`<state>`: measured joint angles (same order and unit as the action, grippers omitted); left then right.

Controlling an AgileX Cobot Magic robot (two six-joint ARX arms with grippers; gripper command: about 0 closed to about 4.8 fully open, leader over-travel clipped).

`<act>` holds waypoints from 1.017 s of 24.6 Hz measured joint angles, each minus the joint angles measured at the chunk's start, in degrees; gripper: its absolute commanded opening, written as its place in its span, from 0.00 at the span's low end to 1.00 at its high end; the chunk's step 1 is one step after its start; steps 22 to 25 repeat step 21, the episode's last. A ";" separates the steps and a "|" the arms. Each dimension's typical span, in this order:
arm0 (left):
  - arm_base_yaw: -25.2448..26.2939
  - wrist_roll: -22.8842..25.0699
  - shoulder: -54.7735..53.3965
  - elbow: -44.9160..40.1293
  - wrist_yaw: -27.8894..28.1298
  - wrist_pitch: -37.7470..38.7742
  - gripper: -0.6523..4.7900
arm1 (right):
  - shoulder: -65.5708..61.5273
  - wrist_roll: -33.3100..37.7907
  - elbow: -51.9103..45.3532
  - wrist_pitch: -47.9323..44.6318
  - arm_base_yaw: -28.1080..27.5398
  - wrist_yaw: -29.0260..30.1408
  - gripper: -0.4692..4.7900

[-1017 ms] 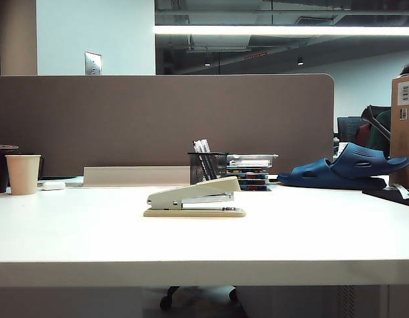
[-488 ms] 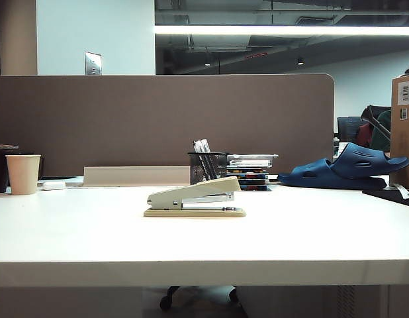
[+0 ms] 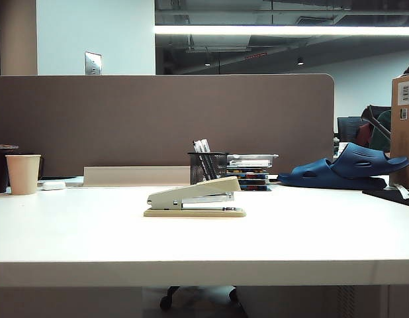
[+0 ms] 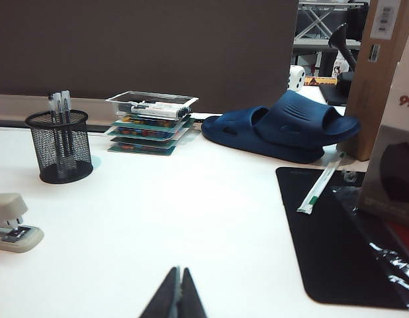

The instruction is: Press the stapler down.

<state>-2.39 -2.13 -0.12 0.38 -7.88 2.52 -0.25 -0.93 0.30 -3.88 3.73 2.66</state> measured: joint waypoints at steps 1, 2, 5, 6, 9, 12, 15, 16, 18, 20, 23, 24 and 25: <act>0.00 0.15 0.00 0.00 0.00 -0.22 0.11 | 0.00 -0.46 0.00 -0.20 -0.02 0.00 0.07; 0.00 0.61 0.00 0.00 0.00 -0.90 0.11 | 0.00 -0.72 0.00 -0.66 0.00 -0.02 0.07; 0.00 1.01 0.00 0.02 0.00 -1.81 0.11 | 0.00 -0.90 0.00 -1.09 -0.02 0.00 0.07; 0.00 1.01 0.00 0.02 0.00 -1.81 0.11 | 0.00 -0.90 0.00 -1.09 -0.02 0.00 0.07; 0.00 1.01 0.00 0.02 0.00 -1.70 0.11 | 0.00 -0.90 0.00 -1.09 -0.02 0.00 0.07; 0.00 1.01 0.00 0.02 0.00 -1.64 0.11 | 0.00 -0.90 0.00 -1.09 -0.02 0.00 0.07; 0.00 1.01 0.00 0.02 0.00 -1.64 0.11 | 0.00 -0.90 0.00 -1.07 -0.02 0.00 0.07; 0.00 1.01 0.00 0.02 0.00 -1.64 0.11 | 0.00 -0.90 0.00 -1.09 -0.02 0.00 0.07; 0.00 1.01 0.00 0.02 0.00 -1.64 0.11 | 0.00 -0.90 0.00 -1.09 -0.02 0.00 0.07; 0.00 1.01 0.00 0.02 0.00 -1.64 0.11 | 0.00 -0.90 0.00 -1.09 -0.02 0.00 0.07; 0.00 1.01 0.00 0.02 0.00 -1.64 0.11 | 0.00 -0.90 0.00 -1.07 -0.02 0.00 0.07; 0.00 1.01 0.00 0.02 0.00 -1.64 0.11 | 0.00 -0.90 0.00 -1.07 -0.02 0.00 0.07; 0.00 1.01 0.00 0.02 0.00 -1.64 0.11 | 0.00 -0.90 0.00 -1.07 -0.02 0.00 0.07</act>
